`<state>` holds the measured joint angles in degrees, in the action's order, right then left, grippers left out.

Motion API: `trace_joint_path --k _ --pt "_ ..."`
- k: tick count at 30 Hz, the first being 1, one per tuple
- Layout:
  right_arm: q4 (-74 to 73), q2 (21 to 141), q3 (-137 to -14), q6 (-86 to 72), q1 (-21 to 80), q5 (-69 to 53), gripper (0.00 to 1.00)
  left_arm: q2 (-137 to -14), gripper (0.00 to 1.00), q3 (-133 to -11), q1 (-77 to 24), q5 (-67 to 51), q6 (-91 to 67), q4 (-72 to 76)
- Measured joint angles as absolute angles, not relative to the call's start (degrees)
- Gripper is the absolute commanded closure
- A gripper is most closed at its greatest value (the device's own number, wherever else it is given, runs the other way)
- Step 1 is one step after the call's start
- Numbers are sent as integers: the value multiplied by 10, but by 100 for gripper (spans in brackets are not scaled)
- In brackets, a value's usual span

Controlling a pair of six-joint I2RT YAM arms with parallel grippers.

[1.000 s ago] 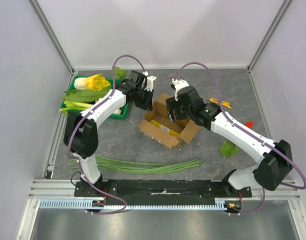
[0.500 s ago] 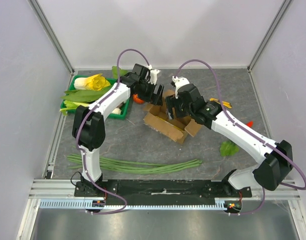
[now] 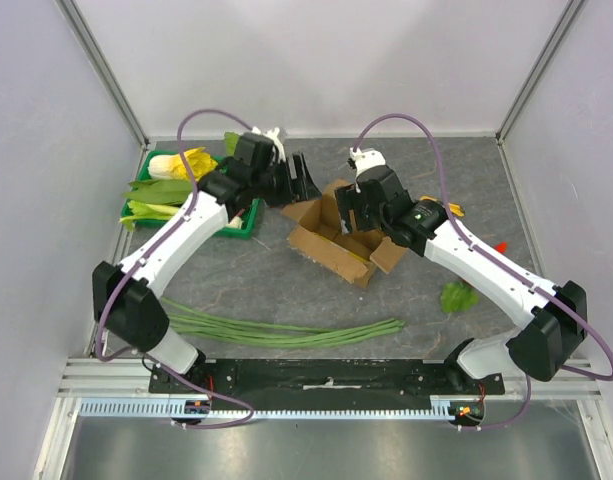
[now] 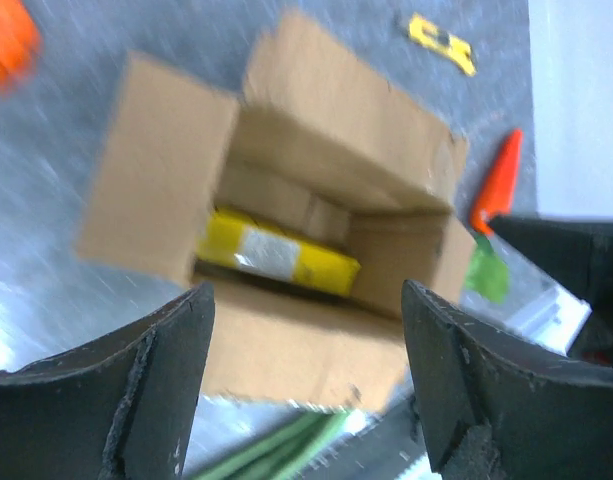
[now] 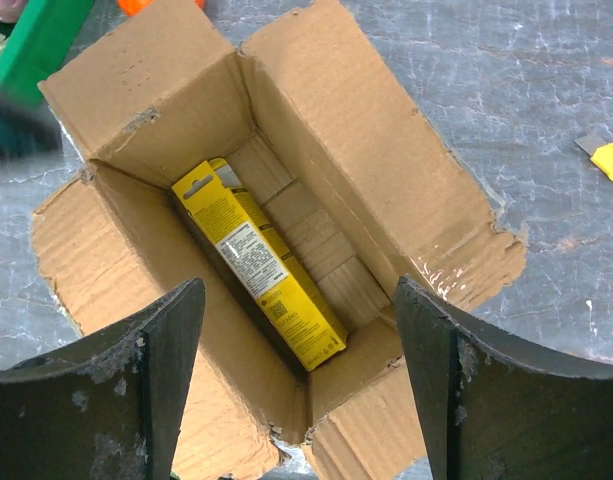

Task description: Unpack the express box

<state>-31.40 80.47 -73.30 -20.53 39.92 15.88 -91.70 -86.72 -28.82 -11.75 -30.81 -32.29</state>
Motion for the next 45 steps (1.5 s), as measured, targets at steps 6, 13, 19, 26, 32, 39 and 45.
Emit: trace_joint_path --k 6,13,19,26,32,39,45 --pt "-327 805 -733 -221 399 197 17 -873 30 -732 -359 -116 -493 -287" --pt "-343 805 -733 -232 399 211 17 -876 38 -681 -381 -85 -619 -281" --pt "-344 804 -731 -234 399 216 16 -884 40 -681 -381 -59 -653 -263" --pt "-345 802 -720 -234 399 217 16 -932 40 -700 -381 -51 -667 -265" --pt "-345 796 -705 -234 399 214 16 -965 70 -728 -380 -45 -668 -279" --pt "-342 787 -697 -221 399 200 17 -988 94 -767 -368 -45 -649 -303" --pt "-330 776 -697 -188 399 156 18 -1027 98 -828 -361 -51 -573 -329"
